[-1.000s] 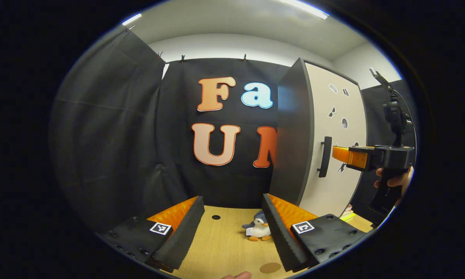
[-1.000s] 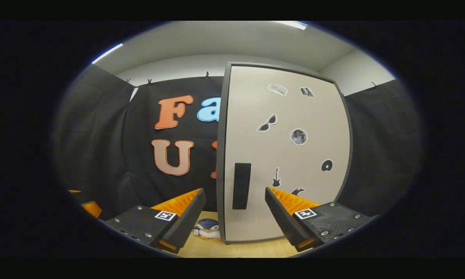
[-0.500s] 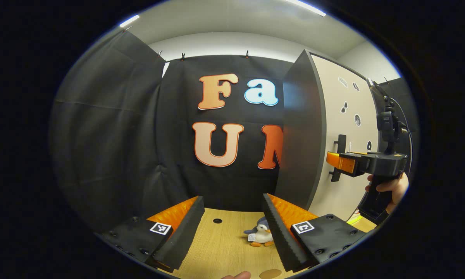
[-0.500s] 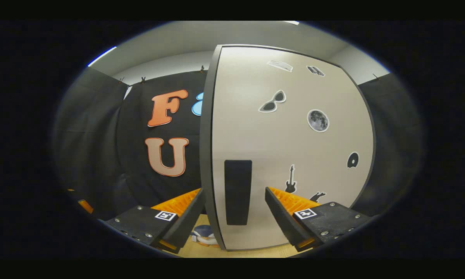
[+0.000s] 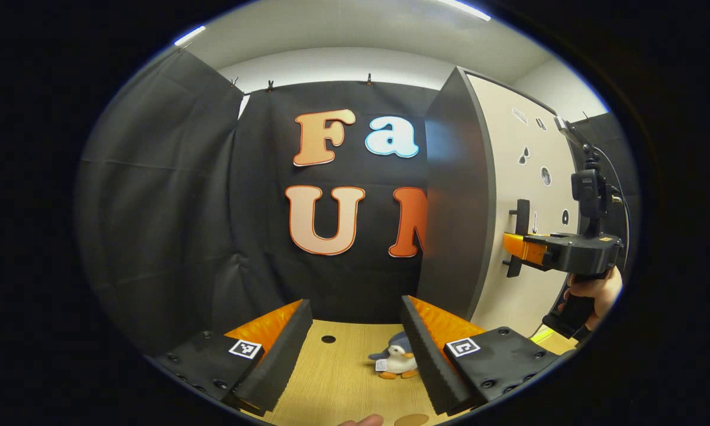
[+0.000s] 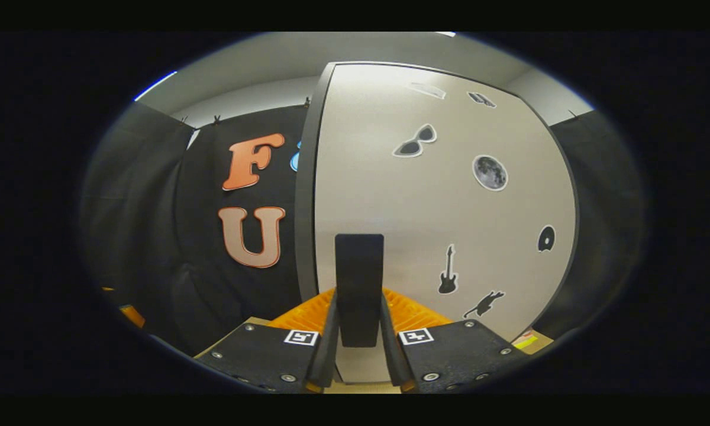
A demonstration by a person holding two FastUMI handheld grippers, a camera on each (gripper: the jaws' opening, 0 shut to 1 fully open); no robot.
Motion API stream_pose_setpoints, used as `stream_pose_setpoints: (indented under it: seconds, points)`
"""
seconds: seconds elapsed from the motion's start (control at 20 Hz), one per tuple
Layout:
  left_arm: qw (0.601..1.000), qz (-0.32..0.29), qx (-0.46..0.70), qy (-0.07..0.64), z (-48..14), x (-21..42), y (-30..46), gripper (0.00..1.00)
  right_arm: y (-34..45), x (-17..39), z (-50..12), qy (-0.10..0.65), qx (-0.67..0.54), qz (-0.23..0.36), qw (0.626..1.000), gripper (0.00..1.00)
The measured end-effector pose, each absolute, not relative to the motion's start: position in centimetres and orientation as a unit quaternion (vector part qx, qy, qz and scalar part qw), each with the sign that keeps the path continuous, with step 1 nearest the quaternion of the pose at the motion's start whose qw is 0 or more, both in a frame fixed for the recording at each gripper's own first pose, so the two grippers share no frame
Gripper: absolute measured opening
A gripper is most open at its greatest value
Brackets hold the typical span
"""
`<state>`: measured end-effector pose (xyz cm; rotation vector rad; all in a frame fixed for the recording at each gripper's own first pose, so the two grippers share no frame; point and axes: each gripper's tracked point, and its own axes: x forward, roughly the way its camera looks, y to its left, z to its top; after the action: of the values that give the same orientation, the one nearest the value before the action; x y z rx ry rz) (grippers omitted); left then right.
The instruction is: Open the cabinet door with the right hand, grasp the bottle in the cabinet with the left hand and place it on the coaster, then close the cabinet door with the right hand.
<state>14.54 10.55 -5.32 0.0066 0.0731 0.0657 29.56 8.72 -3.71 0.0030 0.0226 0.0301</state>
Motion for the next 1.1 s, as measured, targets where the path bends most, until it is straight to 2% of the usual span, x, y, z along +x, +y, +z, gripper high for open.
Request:
stream_pose_setpoints:
  seconds: [0.1,0.15,0.2,0.45,0.5,0.8,1.1]
  points:
    - [0.999,0.031,0.001,0.037,-5.3,14.5,10.8,0.97,8.8,29.2,-3.7,0.011,0.005,0.012,1.0,0.34]
    - [0.999,0.031,0.0,0.037,-5.4,14.5,11.1,0.97,8.7,29.0,-3.7,0.013,0.007,0.009,1.0,0.29]
    - [0.999,0.03,-0.002,0.037,-5.4,14.6,11.4,0.97,8.7,28.6,-3.7,0.015,0.011,0.005,1.0,0.33]
    - [0.999,0.021,-0.004,0.029,-4.6,12.7,11.7,0.97,8.3,26.0,-2.8,0.021,0.023,-0.002,1.0,0.25]
    - [0.999,0.018,-0.003,0.027,-4.4,12.1,11.6,0.97,8.1,25.7,-3.0,0.022,0.02,-0.006,1.0,0.2]
    - [1.0,-0.009,-0.005,0.022,-4.3,9.1,10.6,0.99,6.3,23.2,-2.7,0.018,0.026,-0.047,0.998,0.22]
    - [0.999,-0.035,-0.008,0.032,-5.2,7.0,8.7,0.97,4.2,20.9,-2.9,0.024,0.033,-0.078,0.996,0.17]
